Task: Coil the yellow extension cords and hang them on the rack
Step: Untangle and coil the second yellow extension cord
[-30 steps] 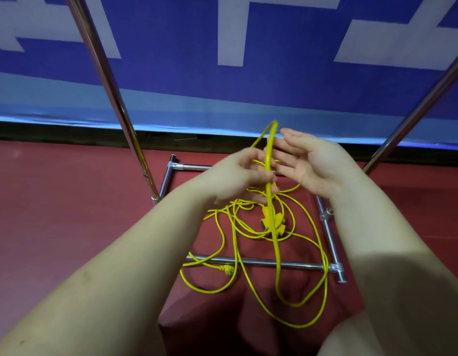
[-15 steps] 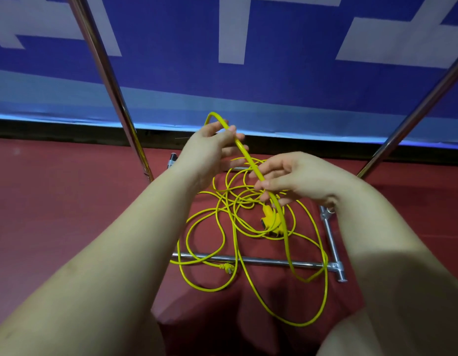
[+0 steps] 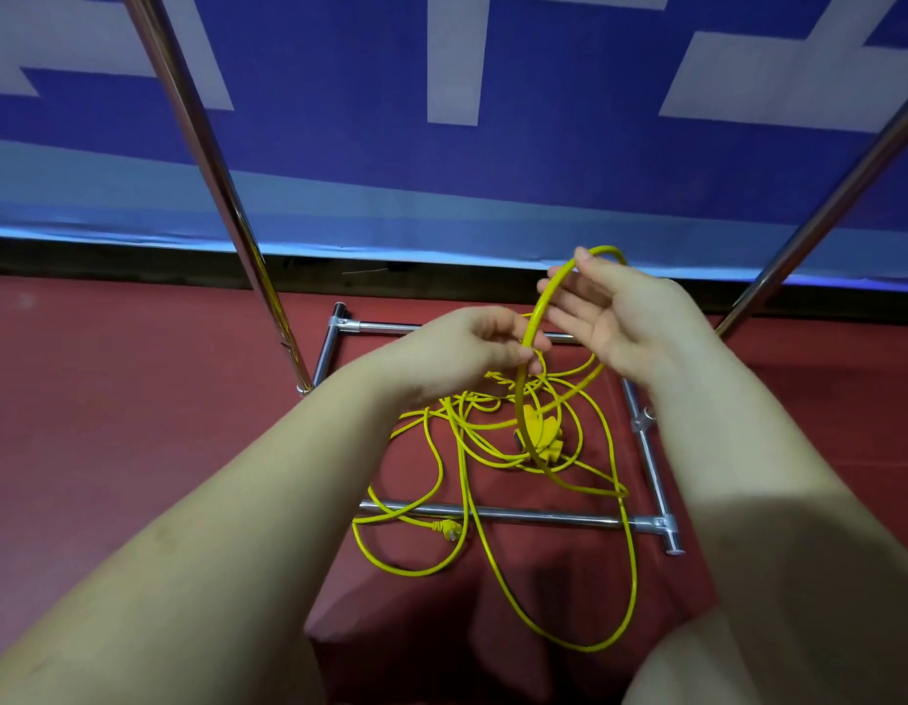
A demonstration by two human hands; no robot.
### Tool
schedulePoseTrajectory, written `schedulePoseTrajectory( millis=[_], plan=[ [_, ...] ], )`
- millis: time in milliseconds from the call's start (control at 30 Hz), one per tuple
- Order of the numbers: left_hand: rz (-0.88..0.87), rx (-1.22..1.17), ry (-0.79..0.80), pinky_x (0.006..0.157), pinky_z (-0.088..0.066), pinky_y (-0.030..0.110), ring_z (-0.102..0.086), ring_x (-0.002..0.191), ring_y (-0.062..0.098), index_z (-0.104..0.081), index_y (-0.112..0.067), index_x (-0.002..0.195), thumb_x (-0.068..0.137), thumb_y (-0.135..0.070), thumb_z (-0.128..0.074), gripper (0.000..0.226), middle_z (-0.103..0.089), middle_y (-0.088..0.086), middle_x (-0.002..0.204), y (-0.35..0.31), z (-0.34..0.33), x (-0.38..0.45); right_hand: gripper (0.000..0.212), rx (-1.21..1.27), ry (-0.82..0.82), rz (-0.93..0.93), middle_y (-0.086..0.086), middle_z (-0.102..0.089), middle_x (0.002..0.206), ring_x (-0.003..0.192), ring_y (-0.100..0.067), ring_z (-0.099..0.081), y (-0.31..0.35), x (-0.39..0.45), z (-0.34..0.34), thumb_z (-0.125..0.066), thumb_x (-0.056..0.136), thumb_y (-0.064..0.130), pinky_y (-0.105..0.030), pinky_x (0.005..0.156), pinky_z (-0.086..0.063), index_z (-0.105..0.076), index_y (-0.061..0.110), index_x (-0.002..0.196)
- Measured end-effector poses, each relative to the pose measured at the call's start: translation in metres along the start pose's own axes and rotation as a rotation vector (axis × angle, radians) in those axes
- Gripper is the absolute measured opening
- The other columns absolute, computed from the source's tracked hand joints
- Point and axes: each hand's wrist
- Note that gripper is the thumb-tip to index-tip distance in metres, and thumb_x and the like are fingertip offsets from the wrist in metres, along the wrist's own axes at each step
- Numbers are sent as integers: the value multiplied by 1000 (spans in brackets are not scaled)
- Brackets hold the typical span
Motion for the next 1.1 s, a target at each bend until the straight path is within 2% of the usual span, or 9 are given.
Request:
schedulePoseTrajectory(
  millis=[100,200,400,567,667,767,867,967,1100],
  plan=[
    [-42,-120,-167,61,-52,23,-56,64,6,-57,-17,97,99,-6,-42,18,-57,-2,75,-4,1,2,9,-445,137,-61,-6,-67,110,97,-20,-66,-2,-2,5,-59,90,25,-36,82,-53,-59,21,98],
    [-48,-174,-333,58,-50,25,-52,58,4,-58,-17,100,100,-9,-40,19,-53,-3,72,-7,7,5,16,-930,315,-88,2,-68,107,103,-16,-64,-9,-7,8,-66,83,30,-38,96,-47,-61,27,98],
    [-27,-308,-558,51,-50,22,-48,60,6,-58,-14,101,100,-14,-45,13,-55,-4,73,-6,19,9,35,-1292,530,-126,9,-61,94,94,-8,-61,-26,-11,4,-72,81,23,-26,81,-49,-53,27,110],
    [-85,-470,-485,56,-54,23,-63,62,6,-57,-13,102,99,-22,-48,13,-63,2,87,-8,20,7,12,-1107,439,37,-9,-69,87,69,-10,-59,-23,-7,1,-65,85,7,-23,66,-49,-63,6,96],
    [12,-351,-341,80,-54,34,-67,75,10,-58,-16,107,98,-31,-46,21,-68,2,97,-5,18,6,7,-835,326,53,-3,-68,84,67,-12,-62,-17,-9,-3,-57,91,7,-18,59,-54,-60,13,93],
    [149,-192,-103,87,-49,31,-67,79,6,-63,-22,99,96,-38,-47,22,-71,-7,89,-1,13,2,10,-456,171,34,0,-66,82,61,-8,-67,-8,-7,-4,-53,94,10,-17,55,-55,-58,16,88],
    [127,-31,50,99,-43,33,-63,101,18,-63,-22,97,90,-24,-61,8,-67,1,102,7,7,3,9,-162,81,8,2,-70,78,60,-7,-69,-2,-5,-2,-52,94,13,-17,53,-53,-56,13,87],
    [-17,64,-57,84,-48,22,-62,82,7,-59,-19,91,95,-7,-52,14,-66,1,91,6,6,6,9,-7,76,23,3,-72,70,64,-11,-70,0,-5,-3,-50,95,11,-19,54,-55,-56,12,88],
    [-117,71,-269,72,-51,24,-62,65,4,-56,-19,90,98,-12,-49,13,-66,-3,78,2,3,8,14,-168,167,27,-5,-68,96,86,-15,-67,0,-5,-1,-52,93,10,-27,72,-58,-57,12,105]
  ],
)
Point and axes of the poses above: each hand's wrist, its own x-axis towards the middle knuckle, its own z-axis out of the back of the hand, y = z × x
